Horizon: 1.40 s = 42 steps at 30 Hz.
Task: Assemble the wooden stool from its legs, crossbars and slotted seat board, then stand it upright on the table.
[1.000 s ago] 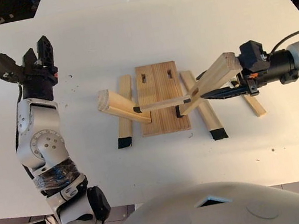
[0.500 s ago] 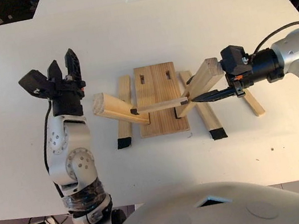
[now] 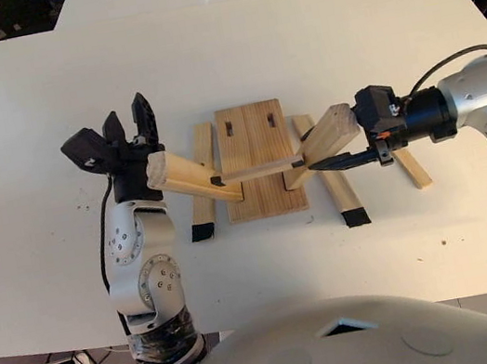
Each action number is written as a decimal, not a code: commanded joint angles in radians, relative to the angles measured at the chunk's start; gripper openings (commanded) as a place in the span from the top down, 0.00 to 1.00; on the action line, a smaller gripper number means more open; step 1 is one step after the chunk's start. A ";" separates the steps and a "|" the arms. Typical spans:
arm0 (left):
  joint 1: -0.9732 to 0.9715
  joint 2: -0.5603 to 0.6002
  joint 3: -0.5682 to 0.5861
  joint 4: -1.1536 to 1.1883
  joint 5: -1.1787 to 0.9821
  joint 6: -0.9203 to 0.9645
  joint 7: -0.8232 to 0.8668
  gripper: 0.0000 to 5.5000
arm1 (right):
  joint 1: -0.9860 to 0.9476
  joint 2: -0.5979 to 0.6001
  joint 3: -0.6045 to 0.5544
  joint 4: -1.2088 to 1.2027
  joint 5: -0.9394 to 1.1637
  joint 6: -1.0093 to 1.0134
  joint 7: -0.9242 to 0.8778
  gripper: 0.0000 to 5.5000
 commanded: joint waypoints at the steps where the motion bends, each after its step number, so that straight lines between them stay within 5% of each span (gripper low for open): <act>1: 0.009 -0.025 -0.022 -0.010 0.023 -0.018 0.018 0.42 | 0.027 -0.039 0.019 0.012 -0.095 0.017 -0.037 0.63; 24: -0.116 -0.022 -0.139 0.075 0.187 -0.030 -0.003 0.42 | 0.030 -0.004 0.091 -0.065 -0.082 0.158 -0.213 0.63; 36: -0.306 0.179 0.264 -0.124 -0.050 0.092 0.104 0.42 | -0.002 -0.066 0.034 -0.008 -0.021 0.183 -0.139 0.63; 42: -0.372 0.270 -0.036 -0.459 -0.328 0.309 0.105 0.42 | 0.029 -0.085 0.021 -0.032 -0.017 0.191 -0.142 0.63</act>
